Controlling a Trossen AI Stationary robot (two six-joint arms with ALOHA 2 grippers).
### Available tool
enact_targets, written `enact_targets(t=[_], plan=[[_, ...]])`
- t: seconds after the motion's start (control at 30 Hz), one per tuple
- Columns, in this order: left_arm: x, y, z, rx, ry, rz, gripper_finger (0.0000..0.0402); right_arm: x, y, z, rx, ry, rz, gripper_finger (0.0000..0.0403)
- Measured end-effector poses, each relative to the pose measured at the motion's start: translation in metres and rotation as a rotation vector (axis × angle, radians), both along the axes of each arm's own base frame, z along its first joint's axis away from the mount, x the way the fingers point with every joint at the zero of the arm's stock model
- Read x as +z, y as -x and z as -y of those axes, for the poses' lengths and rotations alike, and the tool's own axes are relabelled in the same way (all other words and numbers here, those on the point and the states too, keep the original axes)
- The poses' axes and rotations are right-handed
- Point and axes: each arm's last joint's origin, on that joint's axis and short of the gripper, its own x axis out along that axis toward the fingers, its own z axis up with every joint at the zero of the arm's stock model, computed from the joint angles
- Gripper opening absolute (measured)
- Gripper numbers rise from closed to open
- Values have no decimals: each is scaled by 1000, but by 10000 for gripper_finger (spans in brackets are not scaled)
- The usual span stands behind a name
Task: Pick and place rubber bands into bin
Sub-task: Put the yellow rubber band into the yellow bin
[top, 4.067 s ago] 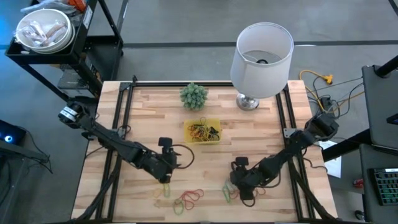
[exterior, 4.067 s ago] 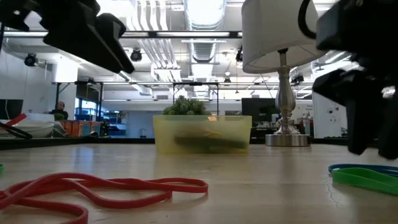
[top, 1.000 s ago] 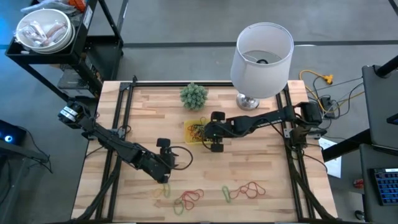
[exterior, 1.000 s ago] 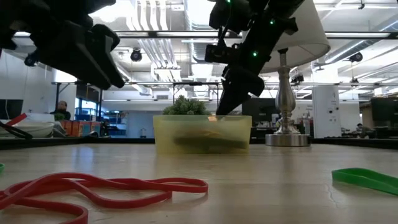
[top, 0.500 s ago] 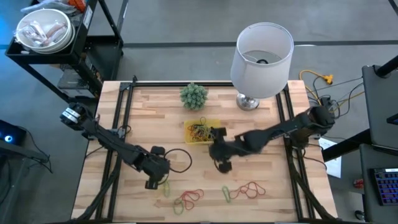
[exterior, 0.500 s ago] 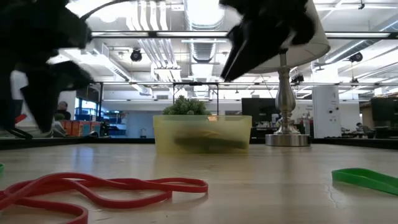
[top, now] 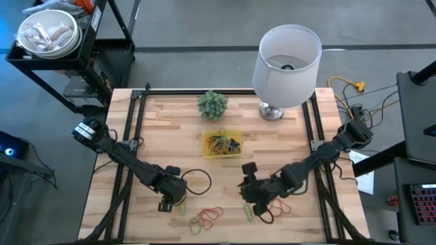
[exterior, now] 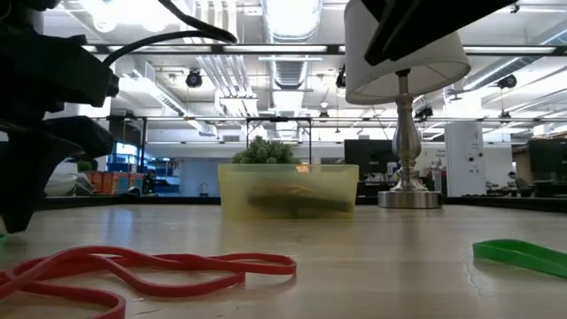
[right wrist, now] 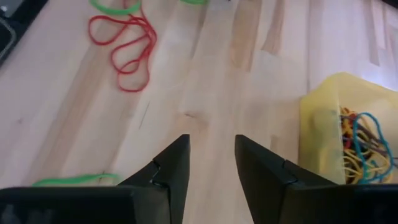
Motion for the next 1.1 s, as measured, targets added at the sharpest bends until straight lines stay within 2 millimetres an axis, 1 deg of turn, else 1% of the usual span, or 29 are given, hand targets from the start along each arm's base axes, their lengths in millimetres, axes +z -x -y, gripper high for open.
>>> enact_targets(t=[0.13, 0.27, 0.53, 0.67, 0.77, 0.9, 1.1], plan=[[-2, -3, 3, -9, 38, 12, 176, -2, 5, -7, -4, 3, 4, 113], [-2, -4, 3, -9, 42, 14, 176, -5, 8, -9, -19, -9, -3, 105], [-3, -6, 5, 14, 68, 47, 176, -20, 15, -6, -63, -22, -40, 90], [-8, -6, 7, 13, 33, 40, 169, -24, 17, -5, -71, -19, -54, 82], [-15, -7, 9, 10, 9, 18, 146, -25, 17, -5, -71, -19, -54, 76], [-17, -6, 10, 2, -4, 8, 96, -22, 16, -5, -70, -25, -45, 69], [-10, -3, 8, 6, -3, -6, 16, -21, 16, -6, -69, -25, -43, 63]])
